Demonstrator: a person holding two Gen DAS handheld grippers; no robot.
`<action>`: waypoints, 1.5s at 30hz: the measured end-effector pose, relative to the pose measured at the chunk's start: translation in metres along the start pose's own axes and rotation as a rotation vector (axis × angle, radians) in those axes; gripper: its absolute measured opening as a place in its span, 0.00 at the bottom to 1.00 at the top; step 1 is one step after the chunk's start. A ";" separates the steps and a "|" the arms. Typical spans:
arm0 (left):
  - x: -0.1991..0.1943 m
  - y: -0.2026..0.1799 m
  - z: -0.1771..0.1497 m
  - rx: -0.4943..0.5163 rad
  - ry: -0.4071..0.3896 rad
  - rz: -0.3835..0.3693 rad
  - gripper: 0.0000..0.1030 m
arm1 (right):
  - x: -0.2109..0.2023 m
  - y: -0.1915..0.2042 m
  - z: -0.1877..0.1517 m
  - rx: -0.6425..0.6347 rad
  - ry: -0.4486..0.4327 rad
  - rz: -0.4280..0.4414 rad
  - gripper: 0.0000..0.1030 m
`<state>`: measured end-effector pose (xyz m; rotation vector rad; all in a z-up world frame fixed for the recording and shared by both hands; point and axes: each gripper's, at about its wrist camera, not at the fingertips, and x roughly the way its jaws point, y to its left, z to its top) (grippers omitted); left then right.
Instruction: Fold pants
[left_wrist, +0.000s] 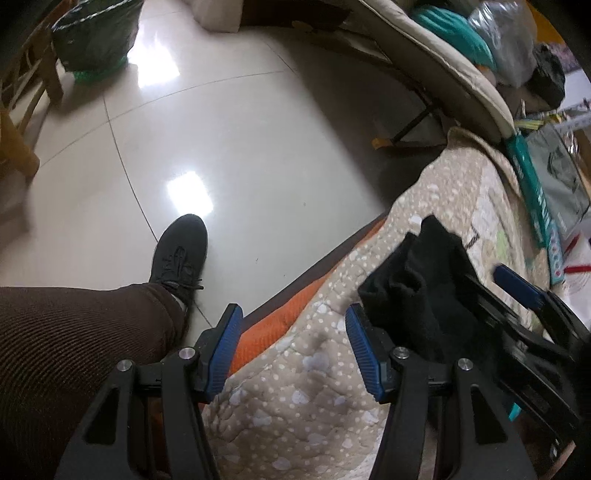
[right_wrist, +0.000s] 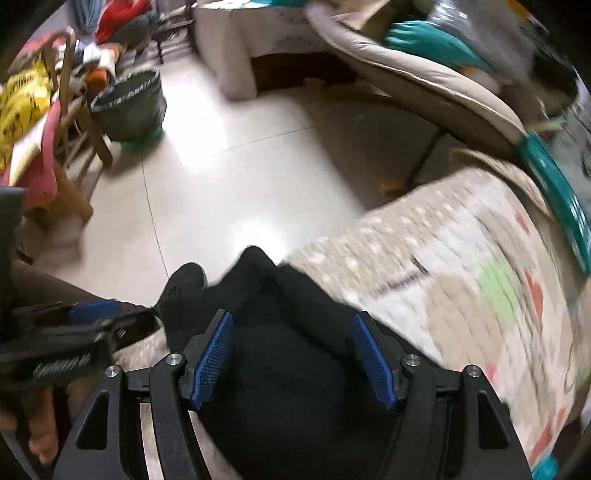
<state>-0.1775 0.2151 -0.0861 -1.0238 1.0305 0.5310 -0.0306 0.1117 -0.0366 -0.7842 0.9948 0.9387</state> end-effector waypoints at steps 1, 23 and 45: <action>0.001 0.001 0.001 -0.003 0.003 -0.008 0.55 | 0.004 0.003 0.005 0.002 0.012 0.002 0.70; 0.040 -0.041 -0.016 0.034 0.062 -0.103 0.64 | 0.060 -0.033 0.027 0.085 0.196 0.196 0.80; -0.023 -0.117 -0.038 0.299 -0.001 -0.277 0.15 | -0.054 -0.053 -0.016 0.115 -0.068 0.124 0.28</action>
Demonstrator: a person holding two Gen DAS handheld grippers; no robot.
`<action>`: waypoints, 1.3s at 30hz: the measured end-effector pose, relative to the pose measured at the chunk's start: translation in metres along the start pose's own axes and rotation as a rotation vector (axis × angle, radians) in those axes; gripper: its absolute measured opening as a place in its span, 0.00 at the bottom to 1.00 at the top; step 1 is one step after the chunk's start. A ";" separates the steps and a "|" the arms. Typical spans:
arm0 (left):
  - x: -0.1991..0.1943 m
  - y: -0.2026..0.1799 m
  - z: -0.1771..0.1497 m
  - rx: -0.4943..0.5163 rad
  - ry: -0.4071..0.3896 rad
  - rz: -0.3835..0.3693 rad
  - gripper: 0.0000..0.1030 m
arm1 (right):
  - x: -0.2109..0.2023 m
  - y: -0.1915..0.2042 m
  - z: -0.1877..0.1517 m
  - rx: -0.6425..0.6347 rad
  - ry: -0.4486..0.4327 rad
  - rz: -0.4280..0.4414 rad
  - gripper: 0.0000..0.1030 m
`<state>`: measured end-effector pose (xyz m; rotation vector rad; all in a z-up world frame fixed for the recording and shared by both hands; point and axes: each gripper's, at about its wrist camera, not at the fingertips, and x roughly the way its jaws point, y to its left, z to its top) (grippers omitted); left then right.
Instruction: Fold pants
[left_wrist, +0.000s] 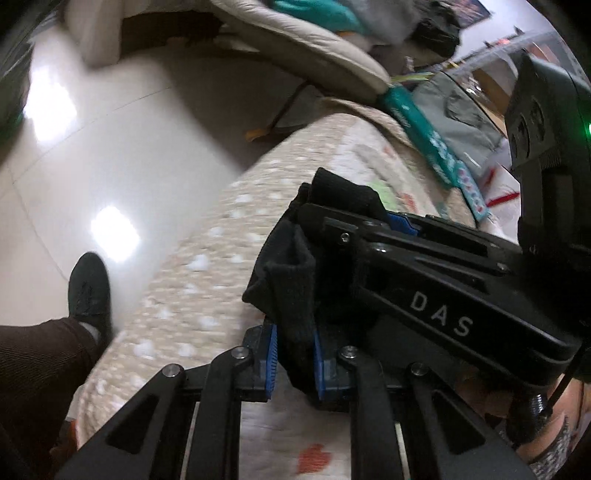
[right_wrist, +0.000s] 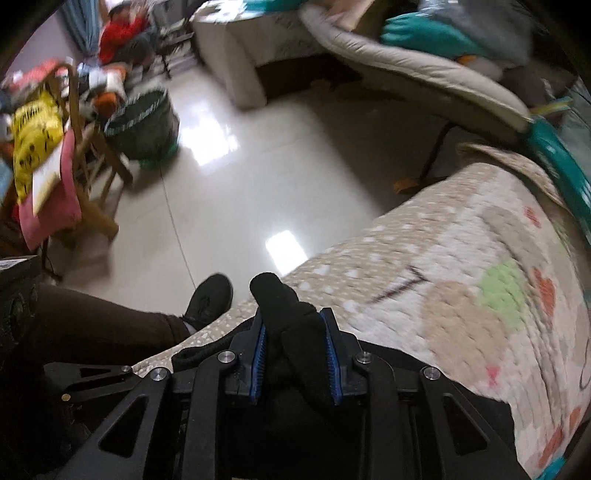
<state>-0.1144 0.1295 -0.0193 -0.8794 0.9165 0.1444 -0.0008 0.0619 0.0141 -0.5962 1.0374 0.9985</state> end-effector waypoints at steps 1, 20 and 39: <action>0.001 -0.007 0.000 0.012 0.003 -0.003 0.15 | -0.010 -0.012 -0.008 0.031 -0.019 -0.003 0.28; 0.049 -0.104 -0.090 0.368 0.274 -0.084 0.46 | -0.101 -0.204 -0.218 0.726 -0.141 -0.329 0.74; 0.023 -0.029 -0.058 0.153 0.137 0.111 0.48 | -0.019 -0.056 -0.150 0.254 0.047 -0.550 0.74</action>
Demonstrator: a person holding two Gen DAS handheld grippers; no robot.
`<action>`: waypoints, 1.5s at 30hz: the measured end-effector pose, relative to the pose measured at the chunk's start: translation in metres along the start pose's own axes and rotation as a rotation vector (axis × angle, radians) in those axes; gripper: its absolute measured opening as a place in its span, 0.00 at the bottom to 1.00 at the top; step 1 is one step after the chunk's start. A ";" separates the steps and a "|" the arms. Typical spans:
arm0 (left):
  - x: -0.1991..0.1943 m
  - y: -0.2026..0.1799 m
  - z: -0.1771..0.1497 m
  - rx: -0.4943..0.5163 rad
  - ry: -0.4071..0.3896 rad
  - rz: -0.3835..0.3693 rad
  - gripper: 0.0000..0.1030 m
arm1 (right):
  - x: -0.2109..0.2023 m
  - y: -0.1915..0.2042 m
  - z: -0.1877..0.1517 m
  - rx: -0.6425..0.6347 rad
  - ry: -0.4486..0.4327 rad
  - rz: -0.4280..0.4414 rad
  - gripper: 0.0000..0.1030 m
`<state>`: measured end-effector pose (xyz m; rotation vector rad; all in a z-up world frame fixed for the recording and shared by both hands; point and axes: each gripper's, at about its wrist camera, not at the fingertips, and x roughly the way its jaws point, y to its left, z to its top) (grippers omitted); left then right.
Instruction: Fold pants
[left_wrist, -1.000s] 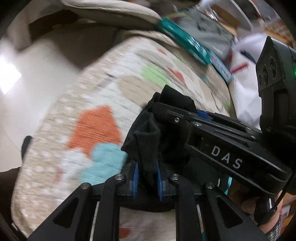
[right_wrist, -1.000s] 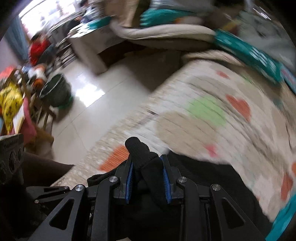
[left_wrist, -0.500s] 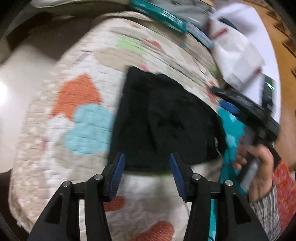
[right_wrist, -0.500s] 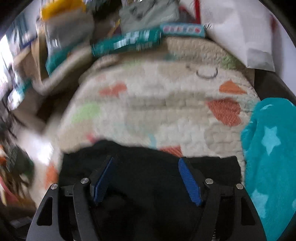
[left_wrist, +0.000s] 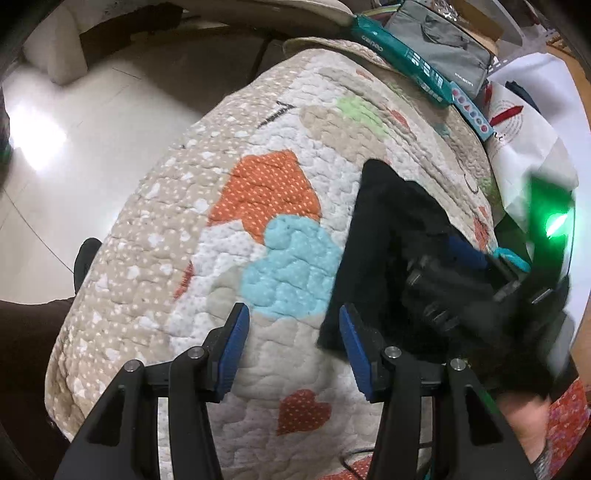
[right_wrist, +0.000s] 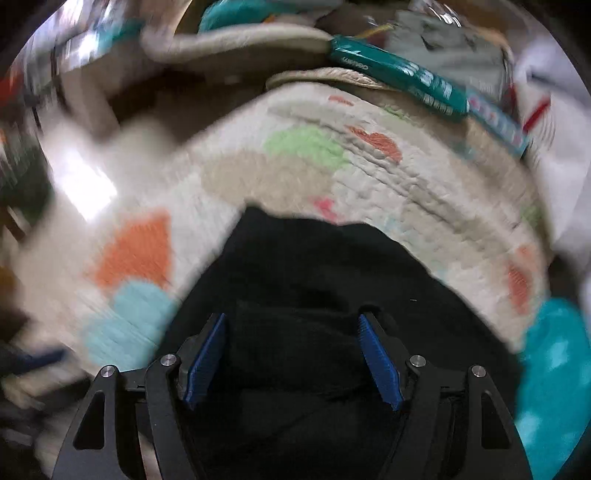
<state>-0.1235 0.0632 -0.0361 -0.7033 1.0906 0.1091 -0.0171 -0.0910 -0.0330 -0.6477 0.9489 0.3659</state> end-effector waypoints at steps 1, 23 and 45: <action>0.000 0.000 0.002 -0.001 -0.004 -0.003 0.48 | 0.000 -0.006 -0.007 0.010 0.009 -0.017 0.74; 0.059 -0.044 0.010 0.175 0.027 -0.176 0.49 | -0.032 -0.113 0.002 0.336 0.004 0.249 0.86; 0.063 -0.014 0.029 0.009 0.112 -0.192 0.11 | 0.033 0.015 0.136 0.055 0.139 0.419 0.01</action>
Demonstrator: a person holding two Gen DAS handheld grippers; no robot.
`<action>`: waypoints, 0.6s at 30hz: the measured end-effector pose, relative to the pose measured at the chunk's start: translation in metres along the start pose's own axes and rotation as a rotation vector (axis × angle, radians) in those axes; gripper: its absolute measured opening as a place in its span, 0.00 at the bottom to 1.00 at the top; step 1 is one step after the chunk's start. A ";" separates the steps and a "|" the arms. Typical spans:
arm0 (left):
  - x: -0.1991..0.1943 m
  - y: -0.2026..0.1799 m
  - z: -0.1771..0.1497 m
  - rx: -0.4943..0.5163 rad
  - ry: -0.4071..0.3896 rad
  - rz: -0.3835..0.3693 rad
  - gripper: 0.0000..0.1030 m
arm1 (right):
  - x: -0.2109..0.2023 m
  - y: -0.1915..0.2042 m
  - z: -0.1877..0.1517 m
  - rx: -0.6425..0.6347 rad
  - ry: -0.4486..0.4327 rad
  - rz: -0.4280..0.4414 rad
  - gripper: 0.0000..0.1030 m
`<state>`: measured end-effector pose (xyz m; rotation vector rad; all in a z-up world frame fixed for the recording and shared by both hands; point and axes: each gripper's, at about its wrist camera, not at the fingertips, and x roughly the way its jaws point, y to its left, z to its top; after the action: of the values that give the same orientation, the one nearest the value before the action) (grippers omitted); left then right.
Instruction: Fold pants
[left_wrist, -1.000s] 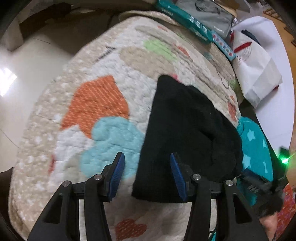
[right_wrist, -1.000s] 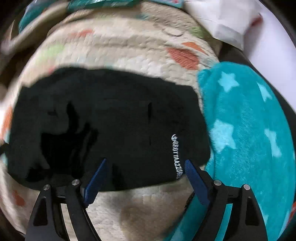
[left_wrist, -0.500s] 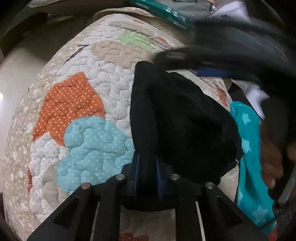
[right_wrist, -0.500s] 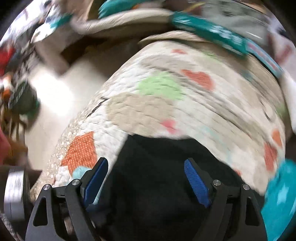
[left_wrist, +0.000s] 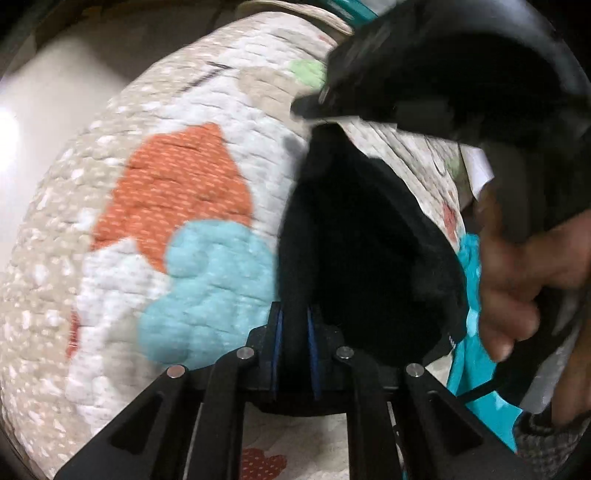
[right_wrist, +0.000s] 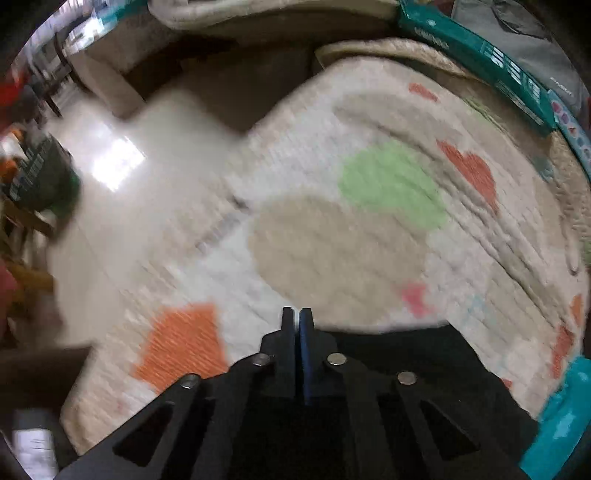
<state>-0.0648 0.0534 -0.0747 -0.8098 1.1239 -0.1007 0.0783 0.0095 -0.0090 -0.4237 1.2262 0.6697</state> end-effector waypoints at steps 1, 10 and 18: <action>-0.003 0.003 0.002 -0.009 -0.008 0.007 0.11 | -0.006 0.012 0.012 -0.014 -0.032 0.020 0.01; -0.050 0.042 0.026 -0.100 -0.191 0.160 0.11 | -0.055 -0.022 0.020 0.069 -0.125 -0.065 0.43; -0.041 0.005 0.018 -0.012 -0.177 0.143 0.11 | -0.088 -0.092 -0.136 0.304 -0.148 0.039 0.48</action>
<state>-0.0700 0.0856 -0.0437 -0.7314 1.0120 0.0957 0.0268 -0.1651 0.0294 -0.0957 1.1736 0.5271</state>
